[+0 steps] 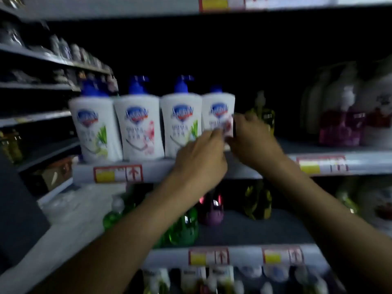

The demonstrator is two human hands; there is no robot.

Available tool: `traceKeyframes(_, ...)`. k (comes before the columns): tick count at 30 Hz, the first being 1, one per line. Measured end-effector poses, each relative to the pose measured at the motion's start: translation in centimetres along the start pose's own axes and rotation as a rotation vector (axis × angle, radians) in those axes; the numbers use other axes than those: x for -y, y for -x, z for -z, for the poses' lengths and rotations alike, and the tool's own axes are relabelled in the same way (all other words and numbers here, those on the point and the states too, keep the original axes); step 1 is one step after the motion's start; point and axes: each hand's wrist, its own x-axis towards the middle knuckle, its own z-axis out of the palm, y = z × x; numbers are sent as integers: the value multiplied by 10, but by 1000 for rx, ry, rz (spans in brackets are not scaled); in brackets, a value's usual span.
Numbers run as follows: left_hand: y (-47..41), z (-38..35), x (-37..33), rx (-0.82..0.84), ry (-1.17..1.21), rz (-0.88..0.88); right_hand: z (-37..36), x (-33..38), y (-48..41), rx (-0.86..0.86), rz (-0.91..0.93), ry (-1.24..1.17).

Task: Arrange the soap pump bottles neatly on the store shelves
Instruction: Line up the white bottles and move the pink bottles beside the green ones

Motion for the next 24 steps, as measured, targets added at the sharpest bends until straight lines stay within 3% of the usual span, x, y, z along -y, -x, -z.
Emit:
traceKeyframes(7,56,-42,-5,-71,-230,-144,-13,-26,108,-252,103,69)
traceKeyframes(11,73,-82,-5,-56,-152,-227,-42,-54,157,-229,69,29)
traceKeyframes(19,109,-175,-25,179,-106,-393,-110,-112,228,290,-69,-24)
traceKeyframes(21,113,-198,-32,265,-91,-429,-108,-127,234,514,-131,25)
traceKeyframes(24,112,-238,-54,387,-76,-443,-98,-176,230,1021,-249,152)
